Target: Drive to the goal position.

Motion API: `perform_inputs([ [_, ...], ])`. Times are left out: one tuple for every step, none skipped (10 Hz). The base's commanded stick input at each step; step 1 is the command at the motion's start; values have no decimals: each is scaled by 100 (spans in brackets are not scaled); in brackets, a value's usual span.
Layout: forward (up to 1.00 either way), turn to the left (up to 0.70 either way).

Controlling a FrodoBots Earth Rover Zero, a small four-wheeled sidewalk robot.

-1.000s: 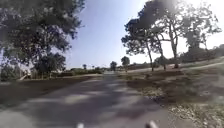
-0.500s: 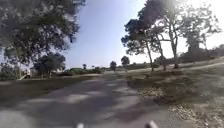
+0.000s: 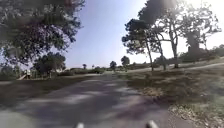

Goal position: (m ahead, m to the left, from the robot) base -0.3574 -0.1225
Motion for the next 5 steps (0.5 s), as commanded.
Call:
perform_inputs([
  [11, -1],
  [11, -1],
  [11, -1],
  [11, -1],
  [11, 0],
])
